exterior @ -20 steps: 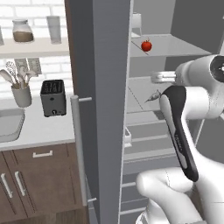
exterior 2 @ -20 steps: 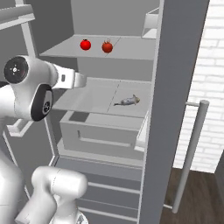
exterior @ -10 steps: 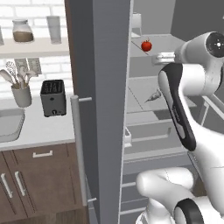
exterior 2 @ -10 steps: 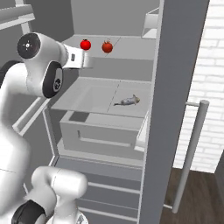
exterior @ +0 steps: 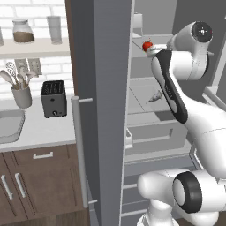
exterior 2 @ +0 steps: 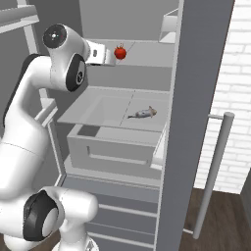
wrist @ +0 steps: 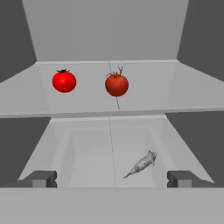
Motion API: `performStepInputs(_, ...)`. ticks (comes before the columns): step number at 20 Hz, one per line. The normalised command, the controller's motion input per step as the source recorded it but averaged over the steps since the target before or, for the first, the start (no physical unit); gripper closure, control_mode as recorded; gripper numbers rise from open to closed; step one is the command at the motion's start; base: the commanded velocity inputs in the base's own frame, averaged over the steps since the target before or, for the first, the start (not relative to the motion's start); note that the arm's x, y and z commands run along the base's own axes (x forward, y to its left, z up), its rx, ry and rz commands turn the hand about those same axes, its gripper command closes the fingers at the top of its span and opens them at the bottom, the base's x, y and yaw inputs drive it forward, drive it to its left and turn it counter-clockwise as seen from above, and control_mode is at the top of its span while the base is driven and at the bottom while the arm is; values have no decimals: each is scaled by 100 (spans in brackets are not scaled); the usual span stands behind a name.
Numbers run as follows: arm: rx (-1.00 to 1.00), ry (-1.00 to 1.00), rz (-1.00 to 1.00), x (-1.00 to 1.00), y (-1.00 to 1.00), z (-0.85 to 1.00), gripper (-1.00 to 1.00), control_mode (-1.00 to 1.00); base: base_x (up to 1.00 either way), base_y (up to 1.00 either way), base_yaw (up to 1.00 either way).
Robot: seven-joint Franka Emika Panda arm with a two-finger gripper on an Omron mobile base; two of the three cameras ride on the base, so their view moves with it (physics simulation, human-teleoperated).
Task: Place one tomato and one fish in each tupperware on the nearby counter, to pack two identical lunches.
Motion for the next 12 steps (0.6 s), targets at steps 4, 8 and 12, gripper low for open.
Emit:
performStepInputs(4, 0, 7, 0, 82, -7, 0, -100, -100, 0, 0, 0)
performStepInputs(8, 2, 1, 0, 81, -19, -1, -100, -100, 0, 0, 0)
performStepInputs(12, 7, 1, 1, 80, -25, -1, -100, -100, 0, 0, 0)
